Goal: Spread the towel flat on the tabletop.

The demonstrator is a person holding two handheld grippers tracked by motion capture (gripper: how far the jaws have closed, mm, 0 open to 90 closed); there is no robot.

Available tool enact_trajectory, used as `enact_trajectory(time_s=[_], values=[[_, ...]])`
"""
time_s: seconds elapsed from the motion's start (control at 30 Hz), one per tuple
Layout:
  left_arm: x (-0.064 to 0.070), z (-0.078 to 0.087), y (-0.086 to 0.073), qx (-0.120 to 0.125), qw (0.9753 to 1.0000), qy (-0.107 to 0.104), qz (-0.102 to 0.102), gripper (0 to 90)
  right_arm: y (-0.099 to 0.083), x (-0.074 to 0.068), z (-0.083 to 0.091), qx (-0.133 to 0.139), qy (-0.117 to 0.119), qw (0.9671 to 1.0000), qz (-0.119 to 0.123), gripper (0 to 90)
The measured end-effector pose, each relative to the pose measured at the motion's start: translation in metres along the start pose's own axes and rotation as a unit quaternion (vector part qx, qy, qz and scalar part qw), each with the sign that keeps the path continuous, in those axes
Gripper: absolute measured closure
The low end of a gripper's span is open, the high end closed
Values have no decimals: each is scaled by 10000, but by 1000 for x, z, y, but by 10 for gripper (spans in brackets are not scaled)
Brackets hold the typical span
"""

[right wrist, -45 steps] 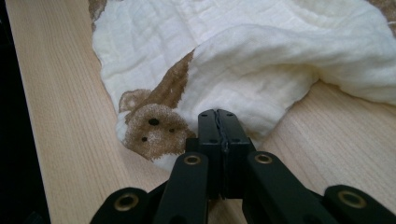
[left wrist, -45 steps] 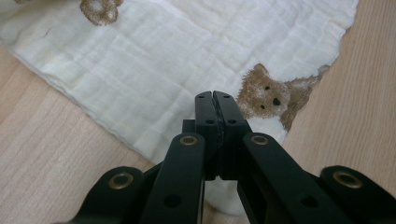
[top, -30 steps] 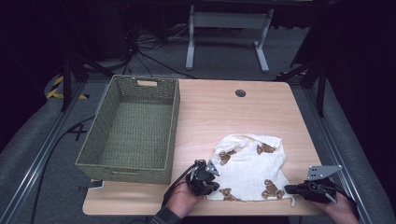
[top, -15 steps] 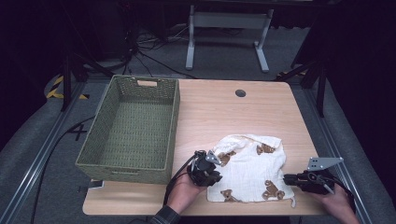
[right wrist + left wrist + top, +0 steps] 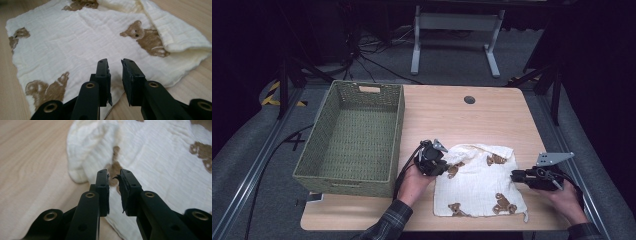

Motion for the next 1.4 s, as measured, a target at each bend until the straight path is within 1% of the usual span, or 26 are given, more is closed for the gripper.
enact_trajectory(time_s=[0.1, 0.13, 0.2, 0.27, 0.3, 0.33, 0.37, 0.4, 0.43, 0.47, 0.57, 0.7, 0.73, 0.8, 0.83, 0.87, 0.9, 1.03, 1.07, 1.13, 1.17, 1.2, 1.27, 1.33, 1.37, 1.4], values=[[-8, -3, 8, 9, 9998, 157, 77, 776, 8, 5, -3, 5, -3, 10000, 30, 747], [-11, -5, 10, 32, 9997, 175, 145, 771, 12, 8, -5, 32, -25, 10000, 41, 746], [-18, -8, 13, 11, 9995, 275, 164, 764, 17, 12, -7, 38, -22, 10000, 32, 743], [-26, -14, 16, -75, 9990, 405, 148, 754, 22, 16, -9, 39, -27, 10000, 32, 740], [-26, -14, 16, -75, 9990, 405, 148, 740, 22, 16, -9, 39, -27, 10000, 32, 740], [-29, -15, 16, -136, 9988, 425, 183, 740, 25, 20, -11, 54, -52, 10000, 31, 734], [-33, -19, 17, -107, 9987, 436, 226, 737, 27, 22, -12, 62, -43, 10000, 24, 734], [-35, -21, 16, -204, 9984, 474, 229, 730, 29, 25, -13, 74, -48, 10000, 23, 730], [-40, -26, 15, -293, 9978, 525, 289, 722, 30, 27, -14, 75, -64, 9999, 35, 728], [-42, -30, 14, -314, 9976, 517, 347, 717, 33, 30, -15, 73, -82, 9999, 12, 727], [-46, -37, 12, -382, 9976, 409, 406, 707, 35, 37, -17, 107, -89, 9999, -51, 725], [-43, -42, 10, -464, 9979, 294, 336, 679, 35, 41, -17, 110, -152, 9998, -67, 725], [-43, -43, 10, -508, 9979, 311, 254, 680, 35, 41, -17, 105, -162, 9998, -65, 725], [-41, -45, 10, -473, 9980, 370, 201, 707, 36, 44, -17, 108, -197, 9997, -78, 725], [-40, -45, 10, -513, 9979, 357, 176, 757, 36, 45, -18, 105, -234, 9996, -92, 726], [-41, -46, 10, -510, 9980, 341, 119, 841, 36, 46, -18, 88, -272, 9995, -112, 725], [-40, -46, 10, -492, 9981, 320, 170, 873, 37, 48, -19, 96, -304, 9994, -105, 723], [-42, -44, 12, -490, 9978, 401, 218, 888, 37, 53, -27, 9, -339, 9994, -95, 694], [-44, -43, 13, -416, 9979, 456, 214, 889, 38, 54, -30, -36, -378, 9993, -65, 685], [-46, -40, 15, -364, 9976, 523, 262, 889, 39, 56, -36, -116, -478, 9988, -30, 672], [-49, -38, 18, -301, 9973, 602, 281, 889, 40, 58, -38, -136, -518, 9986, -6, 670], [-51, -36, 20, -254, 9971, 648, 311, 889, 40, 59, -42, -175, -506, 9986, -17, 670], [-55, -34, 22, -167, 9969, 681, 369, 889, 38, 61, -47, -311, -577, 9978, 40, 674], [-58, -35, 25, -127, 9966, 727, 377, 890, 36, 61, -50, -389, -621, 9973, 74, 706], [-60, -35, 26, -107, 9967, 721, 347, 890, 37, 61, -50, -387, -679, 9969, 97, 750], [-61, -35, 26, -50, 9964, 741, 411, 890, 37, 61, -49, -392, -693, 9967, 122, 823]])
Point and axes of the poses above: each handheld gripper's, and its own axes: z roughly backward along the jaws, y roughly out of its top, x roughly to its right, the point moved 3 cm from there along -z, roughly forward along the jaws, and after that the axes turned 8 degrees about -z, right-handed, at the moved point
